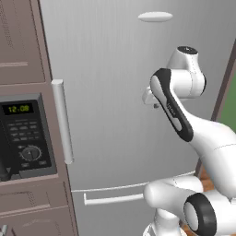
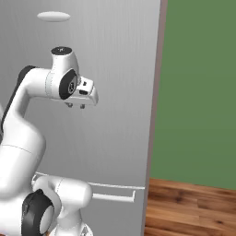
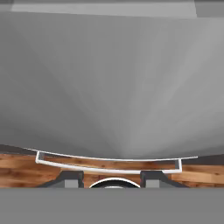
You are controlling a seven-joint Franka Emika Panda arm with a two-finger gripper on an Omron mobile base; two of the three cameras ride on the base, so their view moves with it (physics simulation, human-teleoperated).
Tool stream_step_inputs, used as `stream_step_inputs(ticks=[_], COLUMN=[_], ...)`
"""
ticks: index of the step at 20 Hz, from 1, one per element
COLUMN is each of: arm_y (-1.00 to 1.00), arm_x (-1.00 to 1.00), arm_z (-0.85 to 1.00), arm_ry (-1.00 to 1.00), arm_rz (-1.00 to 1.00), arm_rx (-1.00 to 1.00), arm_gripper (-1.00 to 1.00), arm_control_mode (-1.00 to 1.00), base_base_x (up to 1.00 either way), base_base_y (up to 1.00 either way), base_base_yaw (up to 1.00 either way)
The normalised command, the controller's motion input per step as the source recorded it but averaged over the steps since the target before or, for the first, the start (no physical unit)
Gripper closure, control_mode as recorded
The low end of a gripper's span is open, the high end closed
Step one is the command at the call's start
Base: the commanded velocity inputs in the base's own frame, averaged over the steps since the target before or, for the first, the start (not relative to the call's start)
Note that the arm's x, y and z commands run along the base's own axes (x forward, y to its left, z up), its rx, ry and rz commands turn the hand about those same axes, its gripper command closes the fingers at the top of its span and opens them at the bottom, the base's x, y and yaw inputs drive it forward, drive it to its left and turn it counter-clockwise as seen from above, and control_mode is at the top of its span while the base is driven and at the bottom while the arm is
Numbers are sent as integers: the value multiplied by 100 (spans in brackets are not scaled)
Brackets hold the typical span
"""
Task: Gather the potato and onion from the fridge and place them on a tray on the dining counter. Then gather the steak and chicken drumstick from the fridge and place them on the other tray.
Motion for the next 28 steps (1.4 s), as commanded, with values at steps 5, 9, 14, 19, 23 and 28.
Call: stream_step_inputs(ticks=[5,9,14,19,23,28], arm_y=[-4,0,0,0,0,0], arm_x=[-34,-83,-99,-93,-80,-74], arm_z=[-16,-8,23,24,52,56], arm_ry=[3,-17,-49,-31,-14,-7], arm_rz=[-2,-1,-1,-1,-1,0], arm_rx=[2,0,-4,0,0,0], arm_gripper=[-100,-100,-100,-100,-100,-100], arm_control_mode=[-100,-100,-100,-100,-100,-100], base_base_x=[0,0,0,0,0,0], base_base_y=[0,0,0,0,0,0], base_base_yaw=[0,0,0,0,0,0])
